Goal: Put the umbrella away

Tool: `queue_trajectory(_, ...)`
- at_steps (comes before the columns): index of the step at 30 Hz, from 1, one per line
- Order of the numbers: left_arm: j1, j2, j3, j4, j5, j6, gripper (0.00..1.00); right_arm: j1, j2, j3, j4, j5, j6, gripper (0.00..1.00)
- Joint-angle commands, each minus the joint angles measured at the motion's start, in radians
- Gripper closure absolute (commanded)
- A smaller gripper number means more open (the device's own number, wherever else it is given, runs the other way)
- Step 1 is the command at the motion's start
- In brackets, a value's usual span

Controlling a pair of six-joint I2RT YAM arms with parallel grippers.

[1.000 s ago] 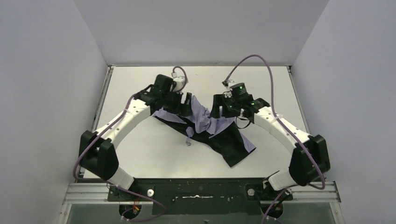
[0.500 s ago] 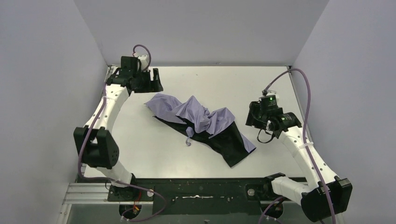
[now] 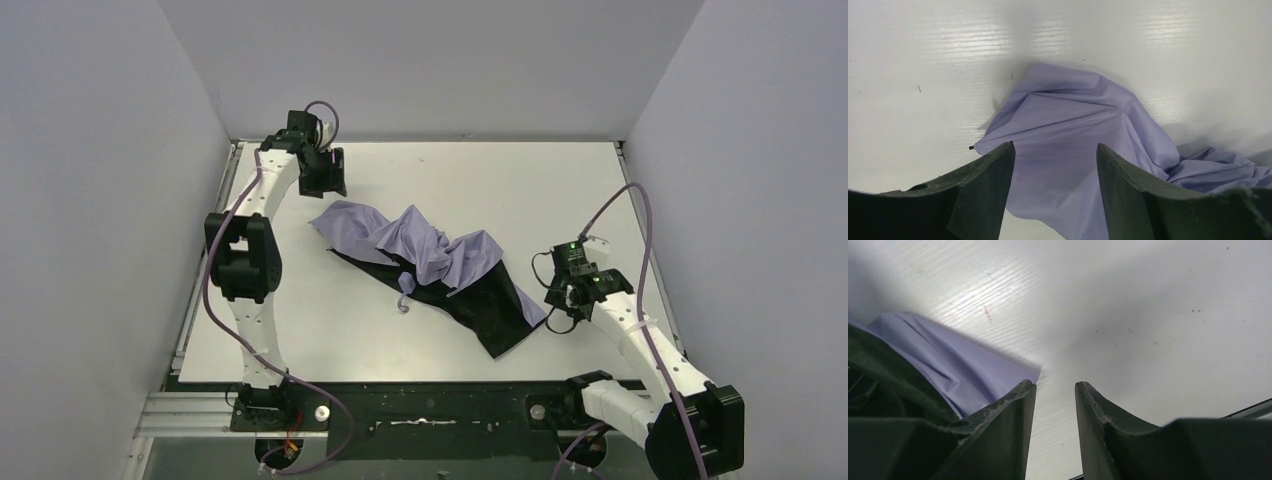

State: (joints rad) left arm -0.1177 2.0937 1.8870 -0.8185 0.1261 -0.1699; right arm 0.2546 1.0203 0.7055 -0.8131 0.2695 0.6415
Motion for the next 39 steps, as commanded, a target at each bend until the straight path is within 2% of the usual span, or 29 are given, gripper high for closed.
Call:
queue_trajectory(1, 0.008, 0.061, 0.079, -0.047, -0.032, -0.020, 0.42, -0.027, 0.008, -0.037, 0.079, 0.063, 0.053, 0.66)
queue_trajectory(3, 0.007, 0.088, 0.097, -0.058, -0.045, -0.020, 0.42, -0.039, 0.023, -0.031, 0.086, 0.061, 0.062, 0.71)
queue_trajectory(7, 0.011, 0.123, 0.138, -0.088, -0.139, -0.032, 0.43, -0.077, 0.035, -0.043, 0.112, 0.046, 0.076, 0.93)
queue_trajectory(9, 0.018, 0.140, 0.167, -0.103, -0.190, -0.046, 0.47, -0.103, 0.045, -0.052, 0.127, 0.017, 0.078, 0.98)
queue_trajectory(15, 0.041, 0.176, 0.233, -0.116, -0.284, -0.057, 0.69, -0.173, 0.099, -0.069, 0.161, -0.068, 0.080, 1.00)
queue_trajectory(19, 0.055, 0.211, 0.287, -0.129, -0.301, -0.042, 0.95, -0.197, 0.120, -0.072, 0.173, -0.114, 0.075, 1.00)
queue_trajectory(20, 0.058, 0.227, 0.306, -0.142, -0.300, -0.036, 0.99, -0.203, 0.122, -0.070, 0.172, -0.128, 0.073, 1.00)
queue_trajectory(32, 0.058, 0.360, 0.390, -0.199, -0.330, 0.014, 1.00, -0.213, 0.138, -0.128, 0.191, -0.190, 0.088, 1.00)
queue_trajectory(39, 0.050, 0.400, 0.405, -0.254, -0.197, 0.027, 1.00, -0.210, 0.132, -0.133, 0.189, -0.248, 0.066, 1.00)
